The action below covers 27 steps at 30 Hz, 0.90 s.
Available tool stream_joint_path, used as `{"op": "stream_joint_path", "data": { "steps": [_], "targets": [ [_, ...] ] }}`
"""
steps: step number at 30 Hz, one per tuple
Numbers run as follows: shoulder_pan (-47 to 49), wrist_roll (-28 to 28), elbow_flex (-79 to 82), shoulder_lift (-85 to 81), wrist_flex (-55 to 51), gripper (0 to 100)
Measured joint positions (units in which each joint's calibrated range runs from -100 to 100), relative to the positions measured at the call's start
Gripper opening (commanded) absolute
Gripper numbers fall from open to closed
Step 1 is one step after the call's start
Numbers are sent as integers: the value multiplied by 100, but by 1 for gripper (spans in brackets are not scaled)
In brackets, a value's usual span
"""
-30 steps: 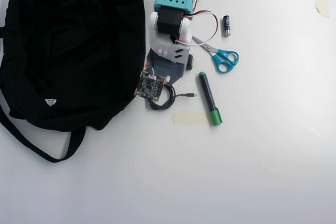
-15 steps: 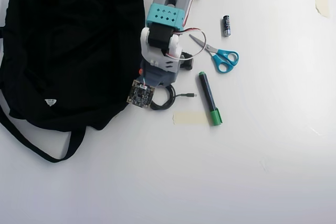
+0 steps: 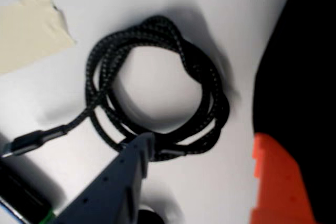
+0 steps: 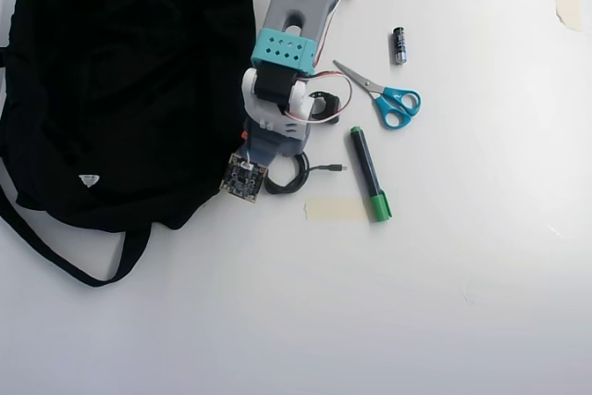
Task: Put the cable into the black bag
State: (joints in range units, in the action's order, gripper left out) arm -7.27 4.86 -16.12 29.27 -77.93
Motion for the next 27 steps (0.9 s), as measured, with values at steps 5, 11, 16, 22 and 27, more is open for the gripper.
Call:
{"op": "stream_joint_path", "data": {
  "steps": [5, 11, 16, 22, 27],
  "targets": [
    [-15, 0, 0, 108, 249, 25],
    [-15, 0, -16, 490, 575, 25],
    [-15, 0, -24, 565, 661, 25],
    [-15, 0, -31, 747, 807, 24],
    [15, 0, -31, 747, 807, 24]
  ]
}}
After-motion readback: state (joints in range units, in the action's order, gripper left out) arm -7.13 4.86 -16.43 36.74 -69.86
